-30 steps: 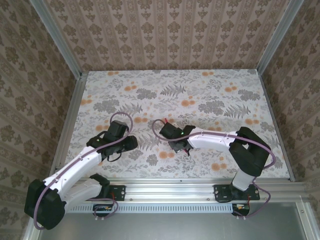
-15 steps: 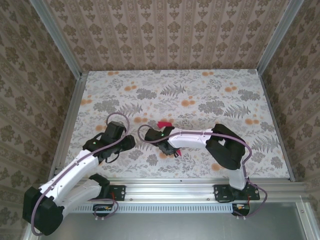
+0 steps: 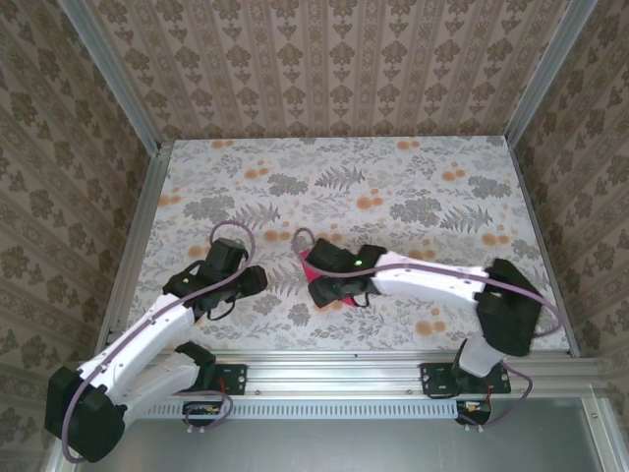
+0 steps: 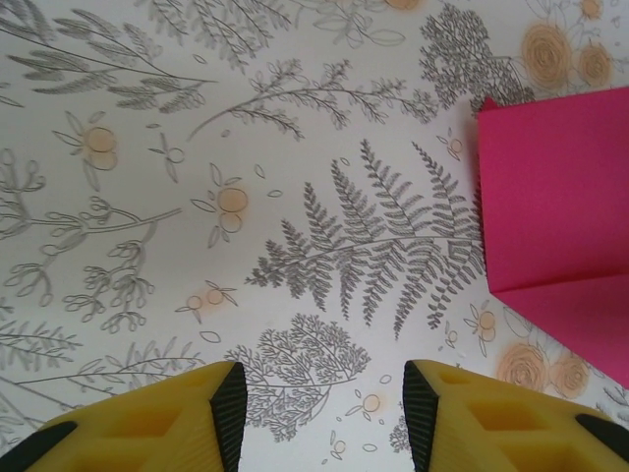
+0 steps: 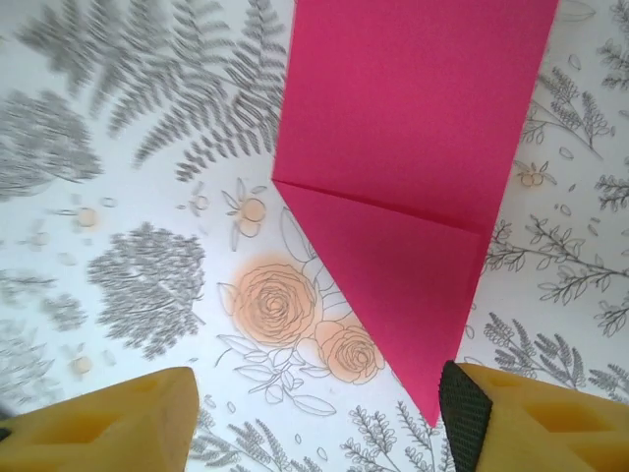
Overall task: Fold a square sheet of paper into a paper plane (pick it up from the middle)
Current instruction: Turn over the paper at the center of the table, then fold the wing for the fifth time at the center of the table.
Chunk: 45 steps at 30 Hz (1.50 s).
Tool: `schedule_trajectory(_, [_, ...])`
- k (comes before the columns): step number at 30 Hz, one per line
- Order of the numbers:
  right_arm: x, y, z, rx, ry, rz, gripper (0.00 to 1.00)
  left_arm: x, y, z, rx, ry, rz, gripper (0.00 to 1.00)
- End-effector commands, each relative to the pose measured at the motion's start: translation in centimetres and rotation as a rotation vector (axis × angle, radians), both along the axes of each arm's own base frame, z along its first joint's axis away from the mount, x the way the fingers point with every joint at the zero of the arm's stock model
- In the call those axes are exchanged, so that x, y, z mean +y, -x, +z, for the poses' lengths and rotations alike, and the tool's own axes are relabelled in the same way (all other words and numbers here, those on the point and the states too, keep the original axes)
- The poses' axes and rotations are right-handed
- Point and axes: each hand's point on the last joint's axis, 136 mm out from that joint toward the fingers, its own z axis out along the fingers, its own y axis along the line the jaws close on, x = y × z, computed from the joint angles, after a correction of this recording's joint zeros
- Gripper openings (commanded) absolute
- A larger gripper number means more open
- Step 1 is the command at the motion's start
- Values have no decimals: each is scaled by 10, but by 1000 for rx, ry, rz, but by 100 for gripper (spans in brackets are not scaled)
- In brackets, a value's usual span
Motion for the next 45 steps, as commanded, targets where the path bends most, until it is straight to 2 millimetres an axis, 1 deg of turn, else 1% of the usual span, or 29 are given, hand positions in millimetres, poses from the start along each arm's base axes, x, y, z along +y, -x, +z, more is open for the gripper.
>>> schedule_trajectory(1, [6, -10, 5, 68, -273, -54, 40, -24, -3, 4, 2, 68, -92, 48])
schedule_trajectory(2, [7, -12, 3, 109, -357, -68, 29, -30, -3, 4, 8, 76, -111, 48])
schedule_trajectory(3, [6, -19, 0, 137, -431, -95, 20, -37, -3, 3, 16, 81, -135, 48])
schedule_trajectory(5, [8, -25, -2, 185, -514, -99, 8, -47, -4, 1, 33, 82, -165, 48])
schedule_trajectory(6, [8, -28, -6, 201, -526, -100, 5, -53, -4, -1, 42, 79, -179, 48])
schedule_trajectory(9, [2, -41, -22, 234, -513, -147, 2, -67, -5, -8, 69, 73, -210, 48])
schedule_trajectory(12, [-5, -51, -33, 257, -516, -180, 1, -79, -5, -15, 96, 69, -221, 48])
schedule_trajectory(15, [-11, -55, -44, 286, -508, -199, 1, -87, -5, -21, 117, 62, -229, 48])
schedule_trajectory(20, [-25, -56, -64, 314, -490, -238, 0, -99, -8, -27, 145, 85, -246, 48])
schedule_trajectory(27, [-43, -56, -82, 347, -501, -288, 2, -112, -10, -35, 178, 118, -254, 50])
schedule_trajectory(35, [-43, -52, -100, 386, -493, -303, 4, -128, -16, -41, 206, 175, -231, 54])
schedule_trajectory(45, [-50, -50, -108, 399, -480, -324, 4, -149, -32, -54, 231, 238, -184, 55])
